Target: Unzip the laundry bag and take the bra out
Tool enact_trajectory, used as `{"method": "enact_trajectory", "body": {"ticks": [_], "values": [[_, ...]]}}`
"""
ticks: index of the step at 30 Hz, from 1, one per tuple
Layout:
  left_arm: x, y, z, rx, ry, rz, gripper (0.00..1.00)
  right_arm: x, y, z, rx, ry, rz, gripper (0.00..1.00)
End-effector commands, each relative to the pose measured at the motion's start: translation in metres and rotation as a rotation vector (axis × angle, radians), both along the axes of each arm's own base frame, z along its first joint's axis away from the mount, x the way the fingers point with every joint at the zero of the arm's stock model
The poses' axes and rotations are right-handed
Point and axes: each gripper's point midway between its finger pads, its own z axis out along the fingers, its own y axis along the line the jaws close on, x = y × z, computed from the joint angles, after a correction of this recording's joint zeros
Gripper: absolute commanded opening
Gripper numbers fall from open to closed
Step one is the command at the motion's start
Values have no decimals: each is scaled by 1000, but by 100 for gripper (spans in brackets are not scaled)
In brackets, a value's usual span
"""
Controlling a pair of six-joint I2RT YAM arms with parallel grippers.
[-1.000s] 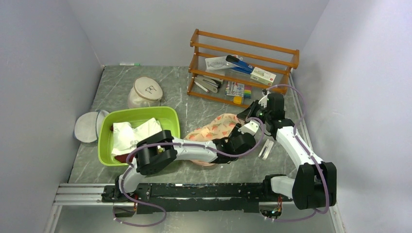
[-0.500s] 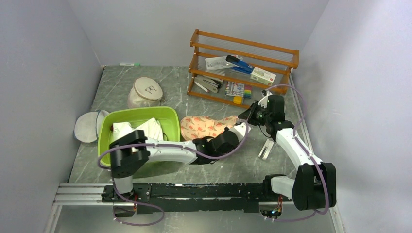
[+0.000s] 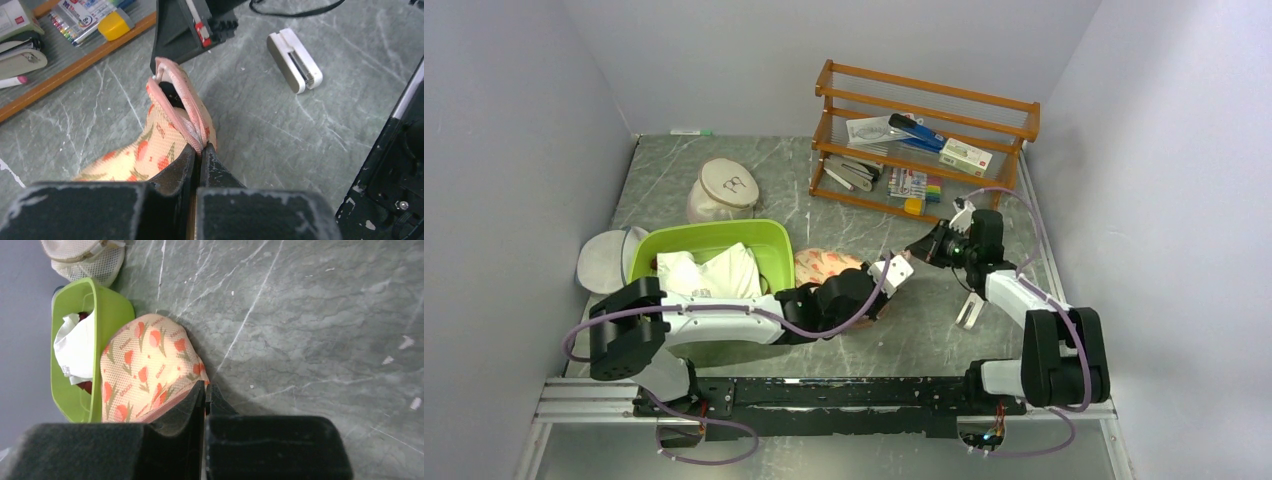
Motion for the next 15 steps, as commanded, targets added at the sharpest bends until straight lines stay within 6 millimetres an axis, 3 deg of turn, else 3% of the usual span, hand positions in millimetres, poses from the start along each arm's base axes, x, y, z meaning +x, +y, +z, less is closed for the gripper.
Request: {"method": "enact_trajectory", "body": {"ticks": [1, 4, 6, 9, 10, 12, 15], "values": [[-8, -18, 51, -201, -14, -84, 7, 9, 9, 1, 25, -76, 37, 0], [-6, -25, 42, -174, 22, -78, 7, 11, -3, -3, -43, -22, -14, 0], [-5, -31, 32, -150, 48, -84, 7, 14, -15, 5, -103, -22, -65, 2], [-4, -43, 9, -100, 152, -110, 8, 16, -38, 20, -200, -13, -172, 23], [-3, -46, 2, -91, 190, -123, 12, 16, -46, 24, -231, -1, -217, 30], [-4, -49, -6, -93, 252, -152, 30, 14, -61, 35, -279, 9, -294, 39], [-8, -52, 0, -137, 278, -214, 54, 12, -72, 58, -302, -33, -352, 54]]}}
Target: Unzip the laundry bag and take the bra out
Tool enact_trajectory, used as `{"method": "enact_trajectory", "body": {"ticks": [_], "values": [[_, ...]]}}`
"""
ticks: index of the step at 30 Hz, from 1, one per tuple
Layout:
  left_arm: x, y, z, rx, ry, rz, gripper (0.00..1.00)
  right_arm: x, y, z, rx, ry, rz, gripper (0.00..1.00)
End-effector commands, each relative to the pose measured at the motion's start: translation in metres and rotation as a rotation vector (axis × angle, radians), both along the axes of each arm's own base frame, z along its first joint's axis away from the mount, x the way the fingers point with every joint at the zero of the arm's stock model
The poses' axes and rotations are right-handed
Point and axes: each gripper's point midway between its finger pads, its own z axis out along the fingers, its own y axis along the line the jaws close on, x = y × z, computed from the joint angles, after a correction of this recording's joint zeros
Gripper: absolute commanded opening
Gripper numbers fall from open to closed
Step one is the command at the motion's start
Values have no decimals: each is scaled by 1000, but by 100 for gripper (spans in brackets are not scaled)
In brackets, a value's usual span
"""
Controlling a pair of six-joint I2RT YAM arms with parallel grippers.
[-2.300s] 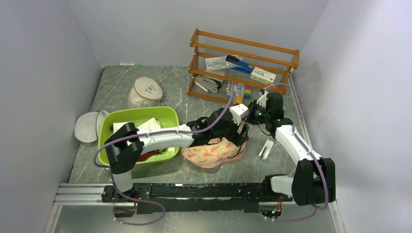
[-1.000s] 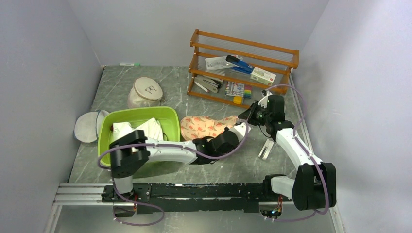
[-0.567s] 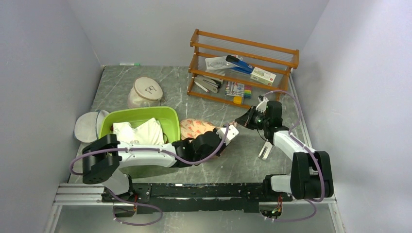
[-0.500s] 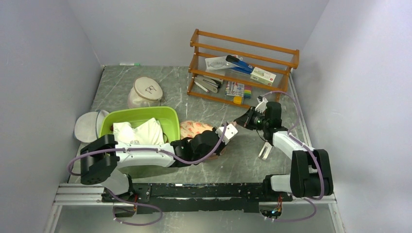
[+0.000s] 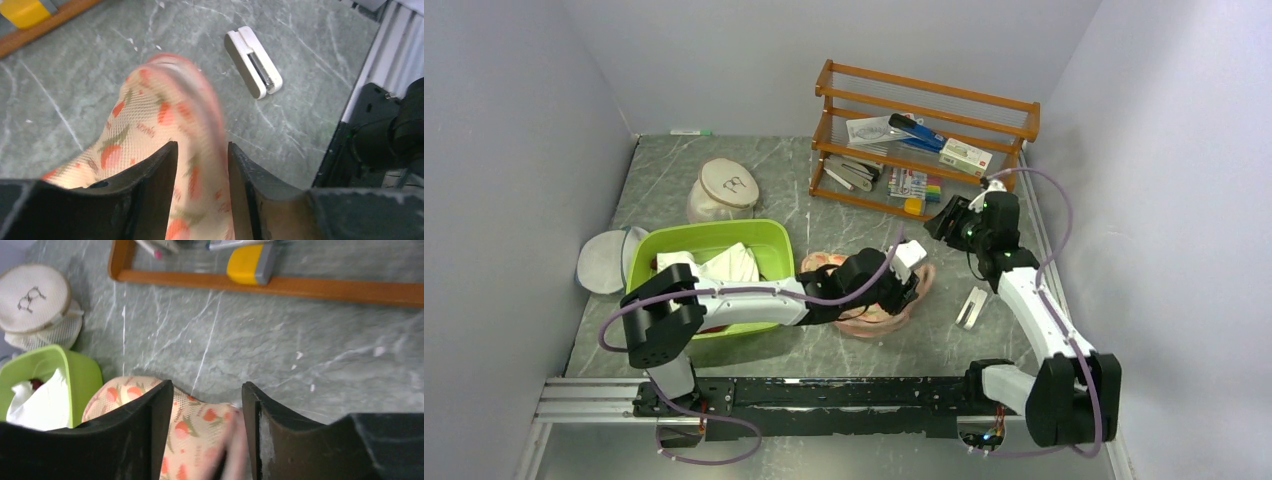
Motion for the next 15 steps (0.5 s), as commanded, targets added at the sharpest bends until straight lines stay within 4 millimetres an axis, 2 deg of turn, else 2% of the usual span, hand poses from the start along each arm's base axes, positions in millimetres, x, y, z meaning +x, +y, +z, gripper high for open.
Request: {"method": "enact_trajectory", "body": {"ticks": [1, 3, 7, 11, 15], "values": [[-13, -10, 19, -104, 99, -125, 64, -8, -32, 22, -111, -10, -141, 58], [-14, -8, 31, -141, 120, -166, 77, -10, -31, 34, -115, -41, -127, 66], [-8, 3, 50, -185, 155, -214, 97, -12, -16, 39, -98, -65, -25, 72], [9, 30, 75, -237, 155, -185, 98, -20, 14, 30, -53, -48, 144, 74], [42, 73, 107, -284, 116, -81, 99, -40, 57, 16, -97, -20, 297, 77]]}}
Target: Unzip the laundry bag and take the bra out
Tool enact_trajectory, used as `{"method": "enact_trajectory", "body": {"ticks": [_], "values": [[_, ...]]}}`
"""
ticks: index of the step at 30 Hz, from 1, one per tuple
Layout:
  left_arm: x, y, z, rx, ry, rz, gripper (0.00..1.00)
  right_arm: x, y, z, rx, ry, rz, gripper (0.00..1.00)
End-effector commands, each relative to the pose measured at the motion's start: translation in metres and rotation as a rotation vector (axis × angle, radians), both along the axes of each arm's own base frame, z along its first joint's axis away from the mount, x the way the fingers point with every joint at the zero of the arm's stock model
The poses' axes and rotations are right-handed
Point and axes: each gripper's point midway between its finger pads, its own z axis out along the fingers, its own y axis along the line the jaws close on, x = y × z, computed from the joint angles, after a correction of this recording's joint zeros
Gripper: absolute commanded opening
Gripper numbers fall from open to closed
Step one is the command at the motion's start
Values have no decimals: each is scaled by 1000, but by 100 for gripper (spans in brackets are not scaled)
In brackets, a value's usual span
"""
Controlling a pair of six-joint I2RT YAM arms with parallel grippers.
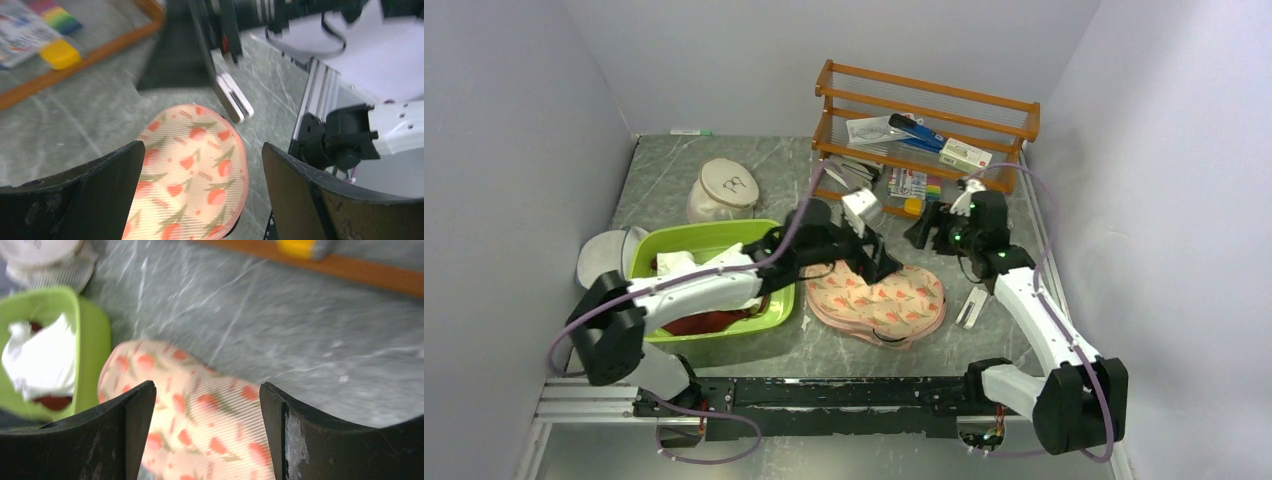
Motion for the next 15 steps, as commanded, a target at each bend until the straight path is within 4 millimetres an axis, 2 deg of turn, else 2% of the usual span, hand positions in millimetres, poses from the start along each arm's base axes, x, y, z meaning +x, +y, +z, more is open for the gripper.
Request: {"method": "enact_trajectory", "body": {"ticks": [1, 2, 3, 5, 10, 12, 15], "values": [[23, 45, 50, -85, -28, 68, 99, -31, 60, -11, -65, 17, 238, 77], [32, 59, 63, -98, -50, 108, 100, -35, 67, -14, -95, 21, 259, 78], [40, 73, 76, -108, -74, 150, 100, -47, 85, -18, -124, 24, 318, 78], [56, 102, 102, -120, -133, 255, 100, -64, 106, -28, -176, 37, 401, 78], [83, 192, 166, -164, -330, 695, 99, -100, 141, -53, -330, 46, 565, 76], [84, 226, 183, -179, -394, 835, 98, -113, 153, -61, -400, 34, 625, 76], [85, 259, 187, -165, -457, 974, 98, -124, 164, -68, -503, 19, 677, 74]]}}
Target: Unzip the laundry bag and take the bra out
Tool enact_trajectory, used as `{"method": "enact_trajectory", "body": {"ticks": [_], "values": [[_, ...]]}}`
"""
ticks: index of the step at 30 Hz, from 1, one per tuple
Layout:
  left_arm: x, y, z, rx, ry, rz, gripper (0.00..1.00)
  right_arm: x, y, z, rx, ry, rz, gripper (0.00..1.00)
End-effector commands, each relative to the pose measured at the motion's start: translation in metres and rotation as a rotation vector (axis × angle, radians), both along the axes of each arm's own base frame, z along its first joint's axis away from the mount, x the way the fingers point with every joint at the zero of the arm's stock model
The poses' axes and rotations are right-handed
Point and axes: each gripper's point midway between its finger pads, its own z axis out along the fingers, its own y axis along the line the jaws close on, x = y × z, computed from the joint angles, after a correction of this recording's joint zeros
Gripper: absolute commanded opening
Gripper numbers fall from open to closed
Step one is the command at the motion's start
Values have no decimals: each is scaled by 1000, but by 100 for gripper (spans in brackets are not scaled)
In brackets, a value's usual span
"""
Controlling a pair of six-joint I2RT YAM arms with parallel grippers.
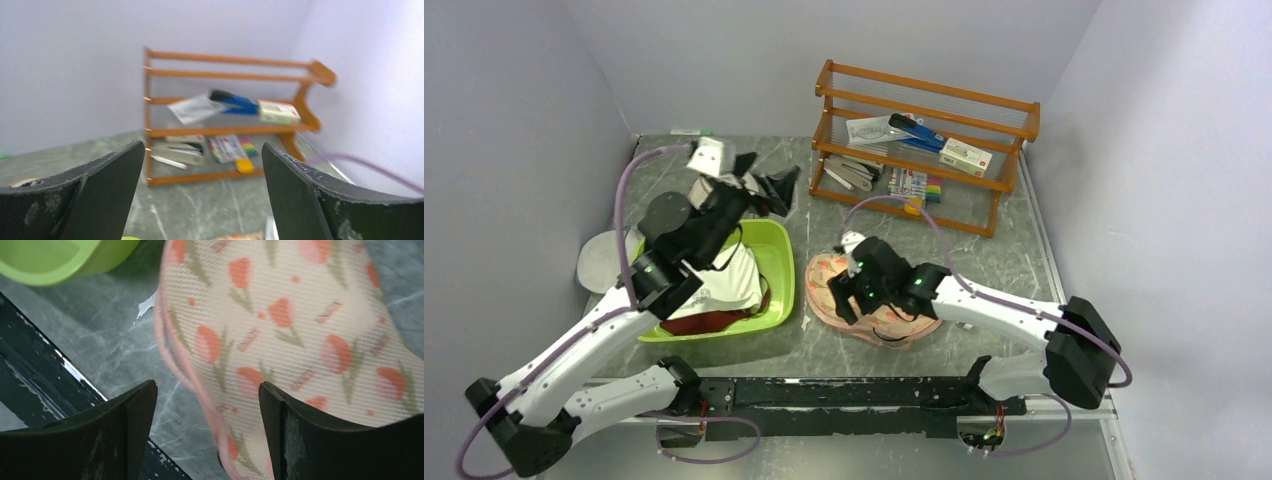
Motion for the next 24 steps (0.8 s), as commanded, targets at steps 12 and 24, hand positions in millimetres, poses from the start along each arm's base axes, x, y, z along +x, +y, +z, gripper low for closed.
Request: {"method": "enact_trajectory", "body": {"ticks": [12, 24], "values": [[23, 79, -36, 152, -34, 428, 98, -6, 4, -23, -469, -217, 100, 64], [24, 79, -39, 177, -32, 433, 98, -3, 3, -29, -477, -230, 82, 45]]}}
